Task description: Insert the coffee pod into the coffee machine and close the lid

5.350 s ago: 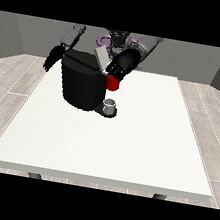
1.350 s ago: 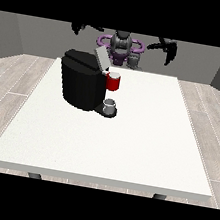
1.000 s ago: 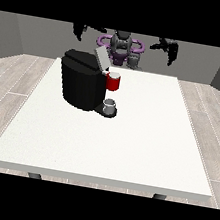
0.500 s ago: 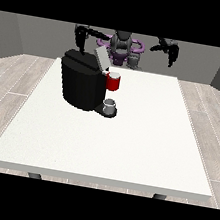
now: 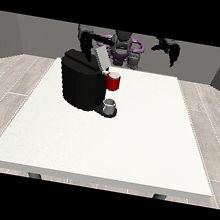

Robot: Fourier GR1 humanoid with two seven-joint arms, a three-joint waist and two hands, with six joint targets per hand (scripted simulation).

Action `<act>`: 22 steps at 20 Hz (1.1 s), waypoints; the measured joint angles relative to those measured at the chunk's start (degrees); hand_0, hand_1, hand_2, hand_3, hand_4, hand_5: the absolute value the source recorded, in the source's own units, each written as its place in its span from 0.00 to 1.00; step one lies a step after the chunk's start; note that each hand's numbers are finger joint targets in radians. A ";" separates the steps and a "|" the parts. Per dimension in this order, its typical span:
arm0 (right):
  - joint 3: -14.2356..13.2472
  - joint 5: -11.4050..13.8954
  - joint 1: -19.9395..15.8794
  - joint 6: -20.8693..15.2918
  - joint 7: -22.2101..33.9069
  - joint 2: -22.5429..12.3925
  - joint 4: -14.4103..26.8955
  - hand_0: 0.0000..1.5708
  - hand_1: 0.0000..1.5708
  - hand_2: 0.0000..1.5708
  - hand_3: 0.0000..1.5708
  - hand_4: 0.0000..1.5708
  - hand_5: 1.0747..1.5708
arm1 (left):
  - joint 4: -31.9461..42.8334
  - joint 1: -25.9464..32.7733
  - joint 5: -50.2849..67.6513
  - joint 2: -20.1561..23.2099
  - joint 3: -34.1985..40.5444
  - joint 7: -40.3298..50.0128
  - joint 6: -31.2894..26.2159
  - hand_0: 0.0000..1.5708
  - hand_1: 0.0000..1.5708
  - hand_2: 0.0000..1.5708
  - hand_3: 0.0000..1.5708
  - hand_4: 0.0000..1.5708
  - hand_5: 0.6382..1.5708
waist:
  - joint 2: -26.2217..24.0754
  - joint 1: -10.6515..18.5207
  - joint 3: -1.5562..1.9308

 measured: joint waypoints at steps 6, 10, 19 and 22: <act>0.97 0.09 -3.37 1.35 -0.64 -0.06 1.37 0.00 0.00 0.00 0.00 0.11 1.00 | -4.33 1.70 0.67 0.75 0.12 0.96 1.76 0.00 0.00 0.00 0.00 0.21 1.00 | 2.72 -1.51 0.00; 1.65 0.92 -5.30 0.58 -1.14 0.37 2.00 0.00 0.00 0.00 0.00 0.08 1.00 | -5.74 2.40 1.16 2.14 0.74 0.76 1.91 0.00 0.00 0.00 0.00 0.20 1.00 | 4.07 -1.93 -0.01; 3.18 3.51 -10.05 -0.21 3.61 -1.27 2.35 0.00 0.00 0.00 0.00 0.00 1.00 | -6.00 2.94 0.45 3.11 0.09 0.58 2.17 0.00 0.00 0.00 0.00 0.23 1.00 | 5.84 -1.29 0.42; 4.11 4.42 -11.70 -0.62 3.37 -0.76 1.53 0.00 0.00 0.00 0.00 0.00 1.00 | -6.07 2.17 -0.03 2.33 -0.65 0.63 2.95 0.00 0.00 0.00 0.00 0.24 1.00 | 6.61 -0.93 0.33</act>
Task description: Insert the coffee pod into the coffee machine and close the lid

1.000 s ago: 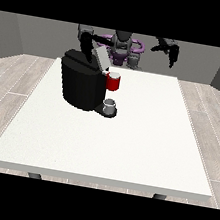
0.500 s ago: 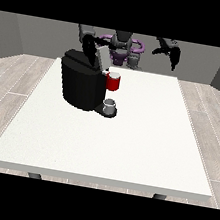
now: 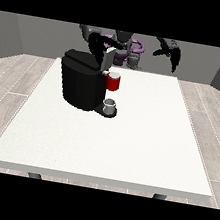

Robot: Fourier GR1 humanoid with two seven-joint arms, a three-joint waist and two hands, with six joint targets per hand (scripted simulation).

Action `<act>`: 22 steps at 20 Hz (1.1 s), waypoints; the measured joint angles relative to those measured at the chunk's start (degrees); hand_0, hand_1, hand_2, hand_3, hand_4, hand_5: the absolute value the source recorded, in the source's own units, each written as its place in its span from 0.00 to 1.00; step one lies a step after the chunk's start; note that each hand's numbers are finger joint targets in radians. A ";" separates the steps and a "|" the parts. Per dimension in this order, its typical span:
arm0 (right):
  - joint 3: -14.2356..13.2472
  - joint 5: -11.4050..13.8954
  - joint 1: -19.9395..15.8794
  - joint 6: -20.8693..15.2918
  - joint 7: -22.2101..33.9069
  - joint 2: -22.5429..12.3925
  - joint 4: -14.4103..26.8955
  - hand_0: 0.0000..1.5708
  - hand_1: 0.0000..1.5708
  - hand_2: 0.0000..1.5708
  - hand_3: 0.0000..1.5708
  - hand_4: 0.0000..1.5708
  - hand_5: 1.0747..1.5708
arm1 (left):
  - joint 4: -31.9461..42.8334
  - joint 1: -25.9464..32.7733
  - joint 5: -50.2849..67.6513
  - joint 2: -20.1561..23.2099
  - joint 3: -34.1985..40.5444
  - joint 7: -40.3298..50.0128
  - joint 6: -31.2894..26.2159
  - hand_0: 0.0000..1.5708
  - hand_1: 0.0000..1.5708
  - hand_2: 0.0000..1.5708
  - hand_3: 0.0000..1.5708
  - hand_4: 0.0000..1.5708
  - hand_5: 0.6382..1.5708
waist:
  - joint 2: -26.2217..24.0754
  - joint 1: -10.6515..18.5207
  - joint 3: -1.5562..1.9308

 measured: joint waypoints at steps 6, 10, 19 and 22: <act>0.91 1.90 -1.40 -1.53 4.14 -0.65 -1.89 0.00 0.00 0.00 0.00 0.06 1.00 | -0.14 -1.71 0.03 -0.04 -0.64 0.84 -0.23 0.00 0.00 0.00 0.00 0.23 1.00 | 1.38 1.19 0.30; 1.16 3.44 -2.76 -2.71 8.80 -2.31 -3.91 0.00 0.00 0.00 0.00 0.19 1.00 | 0.05 -3.30 -0.12 -0.03 -1.12 1.15 -0.46 0.00 0.00 0.00 0.00 0.21 1.00 | 2.97 2.82 0.66; -0.40 6.19 -5.06 -6.33 19.10 -6.05 -8.98 0.00 0.00 0.00 0.00 0.06 1.00 | -0.59 -6.92 -0.29 -0.54 -3.00 0.40 -1.61 0.00 0.00 0.00 0.00 0.25 1.00 | 6.72 8.14 1.47; 0.98 6.36 -8.25 -5.35 17.47 -5.77 -10.71 0.00 0.00 0.00 0.00 0.00 1.00 | -0.65 -7.99 -0.27 -0.75 -3.55 0.18 -2.01 0.00 0.00 0.00 0.00 0.27 1.00 | 7.81 11.24 0.88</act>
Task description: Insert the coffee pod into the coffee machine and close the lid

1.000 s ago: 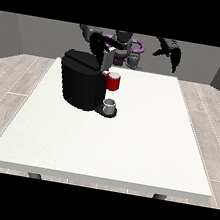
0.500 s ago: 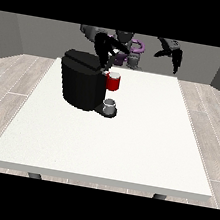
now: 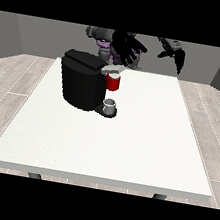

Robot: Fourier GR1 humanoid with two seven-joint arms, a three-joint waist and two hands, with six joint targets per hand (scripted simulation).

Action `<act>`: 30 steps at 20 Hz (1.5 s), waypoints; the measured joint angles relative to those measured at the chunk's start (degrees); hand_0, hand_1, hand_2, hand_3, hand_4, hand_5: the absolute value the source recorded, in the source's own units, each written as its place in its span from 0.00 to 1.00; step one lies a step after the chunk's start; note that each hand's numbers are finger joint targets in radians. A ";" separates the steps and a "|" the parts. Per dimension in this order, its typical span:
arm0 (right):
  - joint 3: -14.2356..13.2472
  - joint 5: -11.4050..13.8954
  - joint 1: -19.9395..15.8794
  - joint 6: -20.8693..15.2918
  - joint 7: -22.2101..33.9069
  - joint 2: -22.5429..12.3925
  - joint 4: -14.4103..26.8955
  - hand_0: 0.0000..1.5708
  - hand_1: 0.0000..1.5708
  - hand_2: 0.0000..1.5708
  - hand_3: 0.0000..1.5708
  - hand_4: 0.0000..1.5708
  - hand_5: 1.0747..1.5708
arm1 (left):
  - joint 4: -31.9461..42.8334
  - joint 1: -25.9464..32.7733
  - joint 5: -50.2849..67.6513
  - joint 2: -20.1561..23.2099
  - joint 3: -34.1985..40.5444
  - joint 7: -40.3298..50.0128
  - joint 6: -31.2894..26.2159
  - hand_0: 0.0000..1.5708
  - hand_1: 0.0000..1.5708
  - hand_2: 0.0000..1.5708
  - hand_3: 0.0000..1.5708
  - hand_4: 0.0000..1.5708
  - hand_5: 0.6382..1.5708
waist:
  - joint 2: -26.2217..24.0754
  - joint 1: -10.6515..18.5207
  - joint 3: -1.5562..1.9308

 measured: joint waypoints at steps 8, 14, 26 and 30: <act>2.50 2.15 -9.73 2.14 -7.21 0.15 2.67 0.00 0.00 0.00 0.00 0.00 1.00 | -1.41 -2.13 0.63 0.26 -0.68 -0.45 -1.27 0.00 0.00 0.00 0.00 0.25 1.00 | 4.18 5.41 -1.10; 1.76 2.93 -14.89 1.11 -11.16 1.27 7.67 0.00 0.00 0.00 0.00 0.00 1.00 | -2.69 -4.03 1.31 0.17 -0.48 0.15 -1.24 0.00 0.00 0.00 0.00 0.16 1.00 | 7.22 6.80 -1.22; 0.33 1.82 -17.87 0.60 -17.76 5.13 14.58 0.00 0.00 0.00 0.00 0.00 1.00 | -3.00 -2.51 3.97 2.08 1.57 -0.25 -3.24 0.00 0.00 0.00 0.00 0.22 1.00 | 7.66 5.34 -1.24; 1.92 1.14 -15.93 1.65 -21.05 8.76 13.91 0.00 0.00 0.00 0.00 0.14 1.00 | -1.73 -0.45 4.48 2.86 2.83 -1.21 -3.43 0.00 0.00 0.00 0.00 0.16 1.00 | 5.10 2.38 -1.23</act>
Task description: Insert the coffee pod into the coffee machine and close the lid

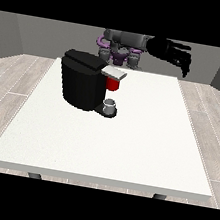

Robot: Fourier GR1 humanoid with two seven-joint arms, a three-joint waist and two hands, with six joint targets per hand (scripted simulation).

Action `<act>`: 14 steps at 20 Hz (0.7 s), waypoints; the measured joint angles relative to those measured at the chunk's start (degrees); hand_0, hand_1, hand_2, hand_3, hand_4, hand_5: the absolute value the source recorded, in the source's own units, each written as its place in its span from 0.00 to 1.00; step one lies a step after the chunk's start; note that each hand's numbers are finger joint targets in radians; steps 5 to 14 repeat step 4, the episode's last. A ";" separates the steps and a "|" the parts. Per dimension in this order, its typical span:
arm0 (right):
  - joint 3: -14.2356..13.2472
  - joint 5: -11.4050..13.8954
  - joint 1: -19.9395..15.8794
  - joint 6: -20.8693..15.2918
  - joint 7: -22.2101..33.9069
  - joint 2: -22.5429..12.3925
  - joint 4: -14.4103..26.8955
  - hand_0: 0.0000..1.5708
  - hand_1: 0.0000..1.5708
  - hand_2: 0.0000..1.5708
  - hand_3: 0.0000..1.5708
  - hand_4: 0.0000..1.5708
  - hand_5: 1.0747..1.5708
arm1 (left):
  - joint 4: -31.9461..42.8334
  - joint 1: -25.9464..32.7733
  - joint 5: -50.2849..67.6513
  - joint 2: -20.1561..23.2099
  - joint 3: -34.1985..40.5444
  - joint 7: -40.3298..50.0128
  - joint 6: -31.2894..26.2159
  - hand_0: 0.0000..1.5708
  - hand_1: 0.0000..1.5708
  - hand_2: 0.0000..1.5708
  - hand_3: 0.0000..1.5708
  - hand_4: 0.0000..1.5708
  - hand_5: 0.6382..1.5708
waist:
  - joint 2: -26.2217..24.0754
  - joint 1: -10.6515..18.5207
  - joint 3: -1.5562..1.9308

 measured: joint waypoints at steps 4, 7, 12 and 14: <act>3.03 -1.25 5.14 0.13 -3.80 4.27 -1.83 0.00 0.00 0.00 0.00 0.17 1.00 | 1.86 3.31 0.11 0.51 1.04 -1.62 -0.04 0.00 0.00 0.00 0.00 0.17 1.00 | -3.69 -3.48 -0.01; 3.03 -1.25 5.14 0.13 -3.80 4.27 -1.83 0.00 0.00 0.00 0.00 0.17 1.00 | 1.86 3.31 0.11 0.51 1.04 -1.62 -0.04 0.00 0.00 0.00 0.00 0.17 1.00 | -3.69 -3.48 -0.01; 3.03 -1.25 5.14 0.13 -3.80 4.27 -1.83 0.00 0.00 0.00 0.00 0.17 1.00 | 1.86 3.31 0.11 0.51 1.04 -1.62 -0.04 0.00 0.00 0.00 0.00 0.17 1.00 | -3.69 -3.48 -0.01; 3.03 -1.25 5.14 0.13 -3.80 4.27 -1.83 0.00 0.00 0.00 0.00 0.17 1.00 | 1.86 3.31 0.11 0.51 1.04 -1.62 -0.04 0.00 0.00 0.00 0.00 0.17 1.00 | -3.69 -3.48 -0.01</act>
